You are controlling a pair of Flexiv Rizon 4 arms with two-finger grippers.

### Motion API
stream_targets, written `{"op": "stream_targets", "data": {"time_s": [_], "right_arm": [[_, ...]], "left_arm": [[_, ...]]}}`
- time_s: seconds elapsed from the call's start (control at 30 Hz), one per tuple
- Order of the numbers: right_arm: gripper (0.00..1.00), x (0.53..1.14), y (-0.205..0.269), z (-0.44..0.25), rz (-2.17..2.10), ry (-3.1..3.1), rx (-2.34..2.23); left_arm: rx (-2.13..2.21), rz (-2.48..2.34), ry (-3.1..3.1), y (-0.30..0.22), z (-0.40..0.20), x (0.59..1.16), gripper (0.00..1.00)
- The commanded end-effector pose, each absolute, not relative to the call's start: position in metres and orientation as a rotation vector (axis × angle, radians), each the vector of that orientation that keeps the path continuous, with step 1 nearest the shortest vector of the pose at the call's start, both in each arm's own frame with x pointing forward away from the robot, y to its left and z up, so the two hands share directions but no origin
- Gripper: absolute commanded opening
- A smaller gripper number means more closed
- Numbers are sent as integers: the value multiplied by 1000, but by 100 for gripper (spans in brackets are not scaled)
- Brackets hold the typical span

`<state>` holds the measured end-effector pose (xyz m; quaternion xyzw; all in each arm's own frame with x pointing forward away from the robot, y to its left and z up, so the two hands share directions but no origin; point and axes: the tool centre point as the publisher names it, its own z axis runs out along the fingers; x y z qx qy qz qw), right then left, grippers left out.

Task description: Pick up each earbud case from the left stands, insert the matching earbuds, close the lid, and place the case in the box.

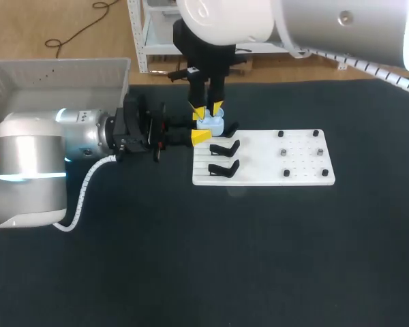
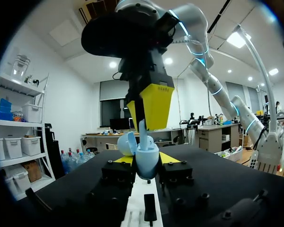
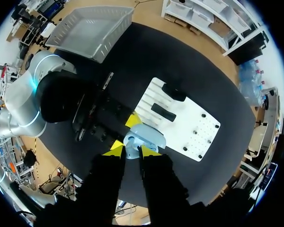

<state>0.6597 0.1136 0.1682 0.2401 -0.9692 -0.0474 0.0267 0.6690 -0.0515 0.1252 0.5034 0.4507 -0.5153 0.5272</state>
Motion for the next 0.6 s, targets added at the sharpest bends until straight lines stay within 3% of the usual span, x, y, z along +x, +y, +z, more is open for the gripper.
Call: {"op": "stream_targets", "data": {"time_s": [0.03,0.4,0.47,0.5,0.53,0.6], "right_arm": [[0,663,113,166,-149,-2988,739],[0,666,114,163,-148,-2979,731],[33,666,114,163,-149,-2973,730],[73,666,114,163,-149,-2972,730],[100,666,114,163,-148,-2972,730],[100,664,113,166,-147,-2975,733]], "left_arm": [[1204,-1231,1078,-52,125,669,0],[1204,-1231,1078,-52,125,669,0],[1204,-1231,1078,-52,125,669,0],[1204,-1231,1078,-52,125,669,0],[1204,-1231,1078,-52,125,669,0],[1204,-1231,1078,-52,125,669,0]]}}
